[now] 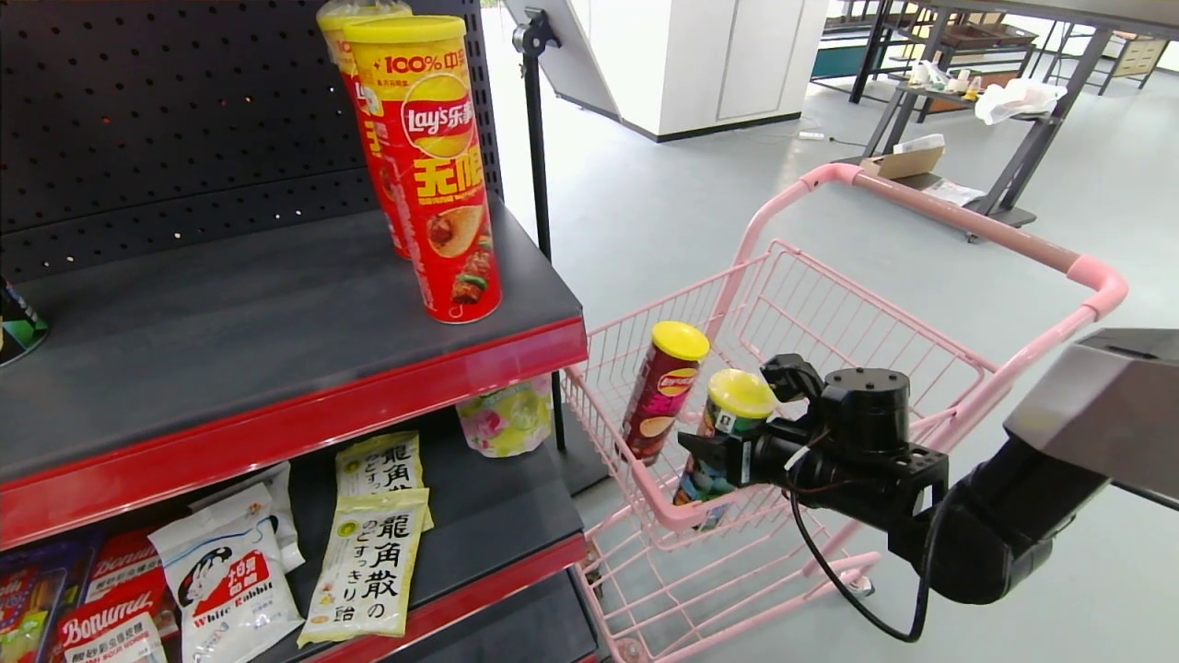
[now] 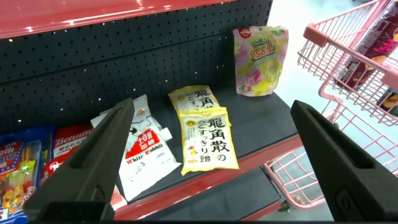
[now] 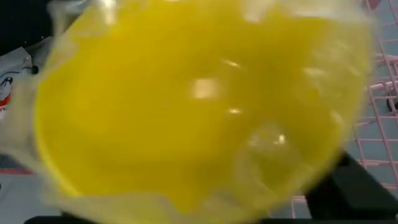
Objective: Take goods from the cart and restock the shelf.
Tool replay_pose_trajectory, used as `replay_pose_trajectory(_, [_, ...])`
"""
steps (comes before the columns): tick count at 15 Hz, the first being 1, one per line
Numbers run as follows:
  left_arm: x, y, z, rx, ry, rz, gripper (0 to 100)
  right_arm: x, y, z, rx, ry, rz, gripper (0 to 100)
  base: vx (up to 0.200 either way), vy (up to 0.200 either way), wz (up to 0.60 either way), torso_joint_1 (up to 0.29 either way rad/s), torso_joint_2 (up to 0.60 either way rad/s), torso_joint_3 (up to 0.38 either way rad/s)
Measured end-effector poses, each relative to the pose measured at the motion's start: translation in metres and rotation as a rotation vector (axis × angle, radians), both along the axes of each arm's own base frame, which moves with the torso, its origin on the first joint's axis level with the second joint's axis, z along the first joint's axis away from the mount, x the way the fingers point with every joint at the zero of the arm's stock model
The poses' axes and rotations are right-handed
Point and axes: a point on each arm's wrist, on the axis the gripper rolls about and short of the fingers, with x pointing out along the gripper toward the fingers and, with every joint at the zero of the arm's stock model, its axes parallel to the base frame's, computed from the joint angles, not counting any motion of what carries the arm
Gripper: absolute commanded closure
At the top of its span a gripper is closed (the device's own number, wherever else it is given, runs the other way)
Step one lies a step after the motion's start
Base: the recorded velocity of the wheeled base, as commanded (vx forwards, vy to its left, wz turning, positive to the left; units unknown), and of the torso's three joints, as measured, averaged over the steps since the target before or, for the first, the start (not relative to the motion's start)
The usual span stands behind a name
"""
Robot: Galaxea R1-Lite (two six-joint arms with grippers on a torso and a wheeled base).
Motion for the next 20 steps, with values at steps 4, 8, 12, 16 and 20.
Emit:
replay_pose_trajectory(4, [0.000,0.000,0.000,0.000,0.000,0.000,0,0.002,0.000,-0.004,0.005,-0.013,-0.003,100,0.000,0.000,0.00,0.000,0.00,0.000])
replay_pose_trajectory(8, [0.000,0.000,0.000,0.000,0.000,0.000,0,-0.005,-0.005,-0.002,-0.011,-0.020,-0.011,100,0.000,0.000,0.00,0.000,0.00,0.000])
replay_pose_trajectory(12, [0.000,0.000,0.000,0.000,0.000,0.000,0,-0.015,-0.022,0.034,-0.017,-0.133,-0.039,100,0.000,0.000,0.00,0.000,0.00,0.000])
replay_pose_trajectory(16, [0.000,0.000,0.000,0.000,0.000,0.000,0,-0.018,-0.039,0.082,-0.012,-0.250,-0.082,100,0.000,0.000,0.00,0.000,0.00,0.000])
replay_pose_trajectory(20, [0.000,0.000,0.000,0.000,0.000,-0.004,0,-0.032,-0.054,0.136,-0.054,-0.280,-0.103,100,0.000,0.000,0.00,0.000,0.00,0.000])
